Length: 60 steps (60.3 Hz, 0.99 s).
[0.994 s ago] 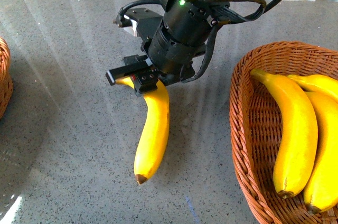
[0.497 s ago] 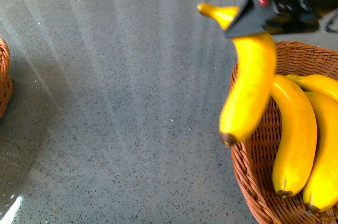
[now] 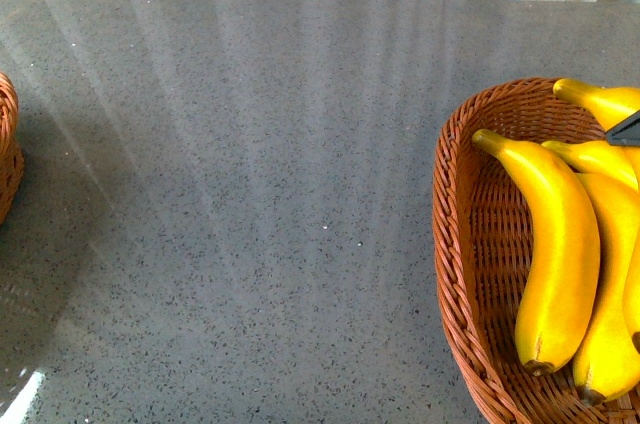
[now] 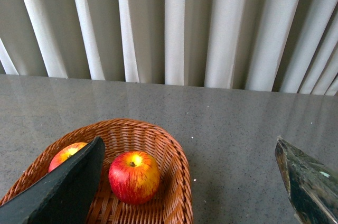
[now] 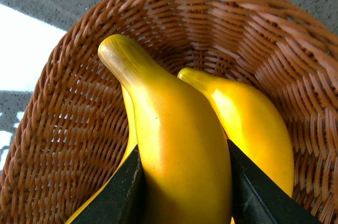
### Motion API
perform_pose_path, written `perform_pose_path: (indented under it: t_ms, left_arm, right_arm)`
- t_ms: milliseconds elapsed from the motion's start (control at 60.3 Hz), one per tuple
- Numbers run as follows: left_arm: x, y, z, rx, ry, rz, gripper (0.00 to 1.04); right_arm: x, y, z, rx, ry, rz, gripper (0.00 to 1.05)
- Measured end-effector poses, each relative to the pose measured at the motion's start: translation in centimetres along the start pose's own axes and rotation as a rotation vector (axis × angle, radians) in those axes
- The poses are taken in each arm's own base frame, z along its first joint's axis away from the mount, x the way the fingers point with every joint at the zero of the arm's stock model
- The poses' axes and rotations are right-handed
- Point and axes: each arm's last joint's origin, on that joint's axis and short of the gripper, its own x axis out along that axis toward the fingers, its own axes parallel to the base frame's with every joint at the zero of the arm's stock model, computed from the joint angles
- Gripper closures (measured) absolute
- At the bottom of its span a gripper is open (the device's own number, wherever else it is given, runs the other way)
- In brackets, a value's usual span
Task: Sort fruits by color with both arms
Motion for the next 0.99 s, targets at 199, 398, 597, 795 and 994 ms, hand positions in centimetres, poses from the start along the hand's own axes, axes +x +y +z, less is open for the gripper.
perform_pose_path:
  t_ms: [199,398,597,795,994]
  left_arm:
    - [0.0,0.0,0.0,0.0,0.0,0.0,0.09]
    - [0.0,0.0,0.0,0.0,0.0,0.0,0.09]
    - [0.0,0.0,0.0,0.0,0.0,0.0,0.09]
    - [0.0,0.0,0.0,0.0,0.0,0.0,0.09]
    - [0.0,0.0,0.0,0.0,0.0,0.0,0.09]
  right_arm:
    - [0.9,0.1,-0.4,-0.015,-0.001,0.023,0.44]
    - [1.2,-0.2,-0.9,-0.023,-0.035,0.052,0.15]
    - [-1.5,-0.1,-1.5,-0.006,-0.241,0.099,0.09]
    - [-4.0,0.3,-1.8,0.006,-0.39,0.096,0.09]
    - [-3.6,2.1,-5.5,-0.02,-0.893,-0.409,0.46]
